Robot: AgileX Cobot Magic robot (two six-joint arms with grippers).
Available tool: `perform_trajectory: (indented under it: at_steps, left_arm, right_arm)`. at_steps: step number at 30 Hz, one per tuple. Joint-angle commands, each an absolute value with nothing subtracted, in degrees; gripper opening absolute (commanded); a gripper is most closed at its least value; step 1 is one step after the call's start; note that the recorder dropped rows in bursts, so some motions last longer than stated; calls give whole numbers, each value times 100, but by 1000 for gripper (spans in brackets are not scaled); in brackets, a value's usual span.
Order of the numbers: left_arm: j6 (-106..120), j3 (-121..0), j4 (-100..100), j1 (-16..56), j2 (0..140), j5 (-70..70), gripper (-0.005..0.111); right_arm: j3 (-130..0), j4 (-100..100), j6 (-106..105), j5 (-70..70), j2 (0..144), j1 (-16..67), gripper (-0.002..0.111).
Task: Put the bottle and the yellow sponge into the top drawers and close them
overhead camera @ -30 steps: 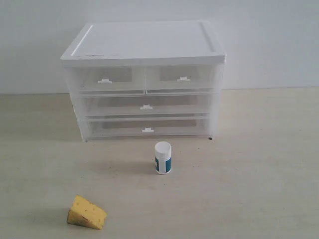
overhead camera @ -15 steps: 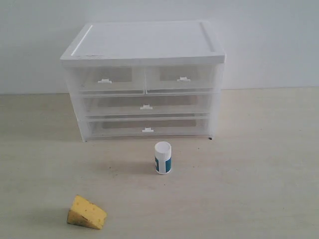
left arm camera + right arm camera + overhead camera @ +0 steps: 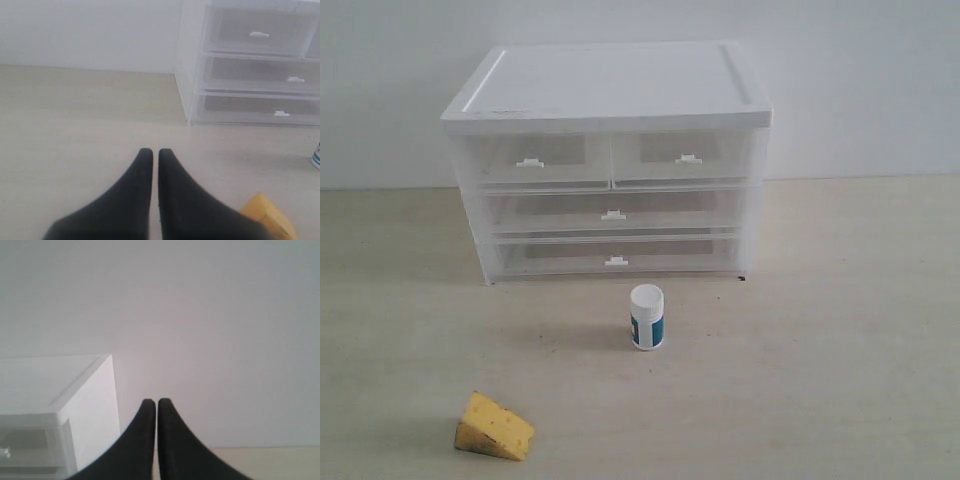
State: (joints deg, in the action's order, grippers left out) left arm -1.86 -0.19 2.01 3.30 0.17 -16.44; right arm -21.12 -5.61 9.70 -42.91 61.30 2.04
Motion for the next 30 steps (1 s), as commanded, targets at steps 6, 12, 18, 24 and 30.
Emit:
perform_trajectory:
  at_steps: [6,12,18,24,30]
  left_arm:
    - [-152,0,195,299,0,-1634,4]
    - [-152,0,195,299,0,-1634,4]
    - [-152,0,195,299,0,-1634,4]
    - [-152,0,195,299,0,-1634,4]
    - [-152,0,195,299,0,-1634,4]
  right_arm:
    - [-2159,1434,-678,-5744,7407,1696,0]
    - [-2159,2014,-763,-6883,8252,2674,0]
    - [-2249,2524,-741,-6996,9061,3282,0]
    - [-2543,2653,-706,-6996,9471,3562,0]
    - [-2761,2653,-352,-6996,9683,3652,0]
